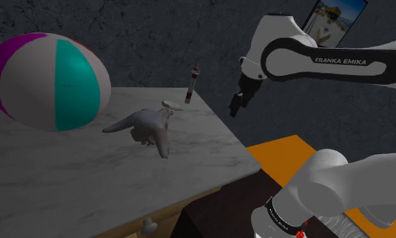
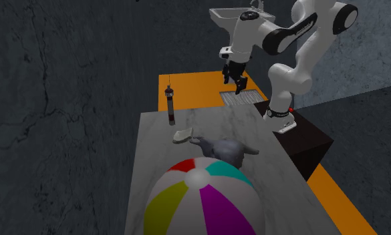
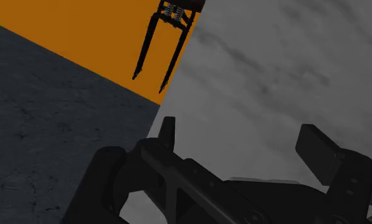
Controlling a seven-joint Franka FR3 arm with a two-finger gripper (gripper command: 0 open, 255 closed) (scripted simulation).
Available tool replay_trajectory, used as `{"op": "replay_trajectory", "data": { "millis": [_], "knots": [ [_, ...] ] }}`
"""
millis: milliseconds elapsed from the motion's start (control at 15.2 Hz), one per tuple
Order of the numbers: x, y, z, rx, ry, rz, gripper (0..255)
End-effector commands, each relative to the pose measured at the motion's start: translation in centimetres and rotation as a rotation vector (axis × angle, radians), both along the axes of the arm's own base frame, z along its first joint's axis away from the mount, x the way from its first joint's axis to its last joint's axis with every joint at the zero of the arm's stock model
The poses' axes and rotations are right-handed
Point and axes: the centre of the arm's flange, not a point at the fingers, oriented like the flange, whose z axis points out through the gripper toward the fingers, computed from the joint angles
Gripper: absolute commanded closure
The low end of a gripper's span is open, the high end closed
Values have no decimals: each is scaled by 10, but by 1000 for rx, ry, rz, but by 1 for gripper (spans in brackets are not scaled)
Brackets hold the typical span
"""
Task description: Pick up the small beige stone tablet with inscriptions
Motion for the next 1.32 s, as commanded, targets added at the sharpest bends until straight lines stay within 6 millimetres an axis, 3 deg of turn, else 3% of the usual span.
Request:
{"op": "replay_trajectory", "data": {
  "millis": [0,594,1254],
  "knots": [
    [11,5,-15,-34,-60,99,0],
    [69,36,-72,-183,-301,518,0],
    [129,89,-127,-348,-567,984,0]
  ]
}}
